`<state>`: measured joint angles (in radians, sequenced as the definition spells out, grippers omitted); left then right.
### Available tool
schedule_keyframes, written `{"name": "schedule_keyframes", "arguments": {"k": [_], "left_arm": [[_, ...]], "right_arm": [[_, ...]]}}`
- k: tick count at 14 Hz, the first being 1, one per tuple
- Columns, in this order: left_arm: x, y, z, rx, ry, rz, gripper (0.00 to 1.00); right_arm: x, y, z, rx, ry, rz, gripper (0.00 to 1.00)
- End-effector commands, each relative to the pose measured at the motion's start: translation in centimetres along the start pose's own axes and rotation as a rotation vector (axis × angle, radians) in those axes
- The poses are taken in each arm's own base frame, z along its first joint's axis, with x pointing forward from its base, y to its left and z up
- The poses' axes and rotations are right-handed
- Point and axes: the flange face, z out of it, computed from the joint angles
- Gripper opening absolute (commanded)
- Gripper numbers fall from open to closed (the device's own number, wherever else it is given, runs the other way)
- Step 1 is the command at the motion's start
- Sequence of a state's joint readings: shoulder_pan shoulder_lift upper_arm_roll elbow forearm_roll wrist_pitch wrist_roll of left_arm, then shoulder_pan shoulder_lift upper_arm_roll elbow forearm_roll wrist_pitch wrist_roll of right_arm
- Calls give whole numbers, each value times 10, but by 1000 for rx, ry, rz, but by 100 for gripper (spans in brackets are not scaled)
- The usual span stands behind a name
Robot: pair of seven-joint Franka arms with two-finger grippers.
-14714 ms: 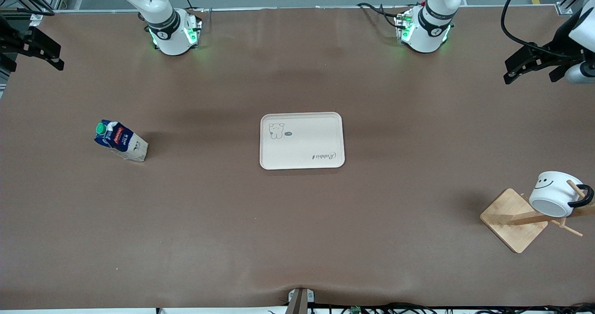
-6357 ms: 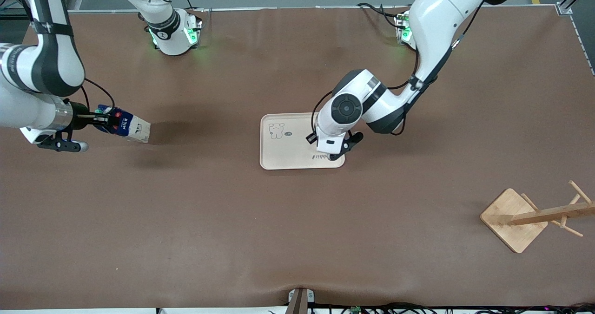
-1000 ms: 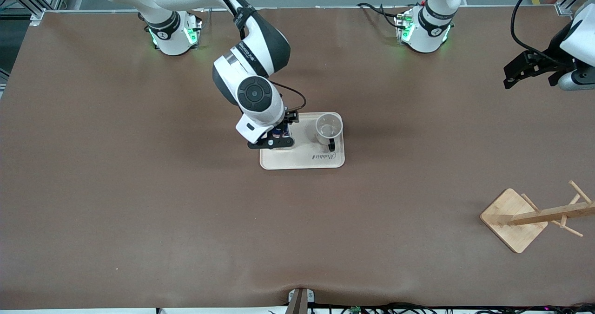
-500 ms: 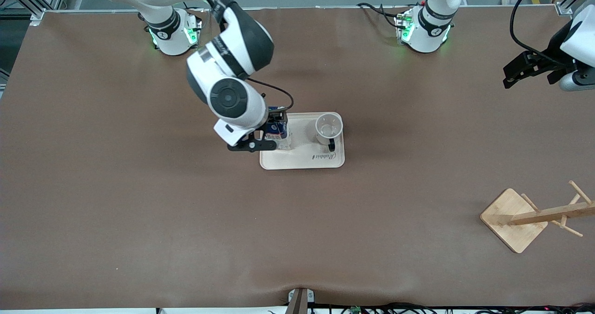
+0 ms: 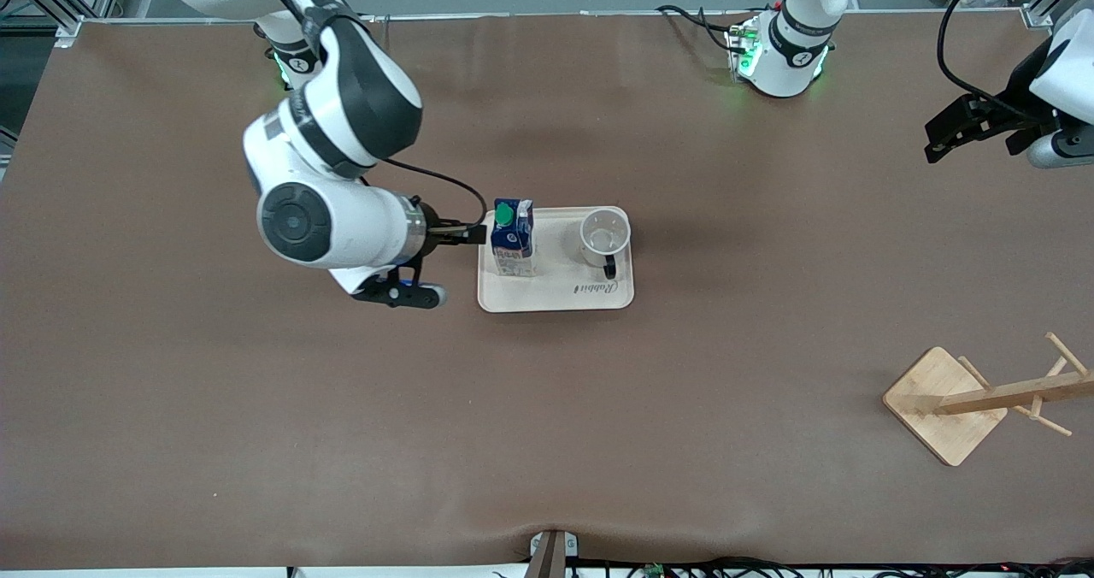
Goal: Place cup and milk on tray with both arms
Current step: 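Open the right gripper and withdraw it from the carton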
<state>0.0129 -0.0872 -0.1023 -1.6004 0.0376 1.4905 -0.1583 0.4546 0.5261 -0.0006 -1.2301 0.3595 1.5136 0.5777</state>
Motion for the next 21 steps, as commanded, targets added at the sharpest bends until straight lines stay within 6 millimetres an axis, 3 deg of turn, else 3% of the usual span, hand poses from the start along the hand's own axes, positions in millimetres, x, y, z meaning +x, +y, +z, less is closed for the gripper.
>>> {"name": "schedule_keyframes", "arguments": {"k": [1, 3, 5, 7, 12, 15, 17, 21], "left_arm": [[-6, 0, -3, -13, -4, -16, 100], [-5, 0, -2, -13, -6, -16, 100], [-6, 0, -3, -11, -4, -16, 100], [-7, -1, -6, -12, 2, -16, 100], [-7, 2, -4, -12, 1, -12, 100], [-7, 5, -4, -10, 3, -6, 100], [-8, 8, -5, -9, 3, 2, 100], [-9, 13, -6, -8, 7, 12, 100]], "right_arm": [[11, 22, -25, 43, -4, 27, 95], [8, 32, -43, 63, 17, 49, 95], [1, 39, -42, 41, -3, 59, 95], [14, 70, -52, 52, -21, 113, 100], [20, 108, -71, 18, -25, 148, 100], [33, 168, -114, 73, 36, 157, 100], [38, 203, -159, 110, 131, 128, 100], [54, 294, -188, 71, 205, 58, 100]]}}
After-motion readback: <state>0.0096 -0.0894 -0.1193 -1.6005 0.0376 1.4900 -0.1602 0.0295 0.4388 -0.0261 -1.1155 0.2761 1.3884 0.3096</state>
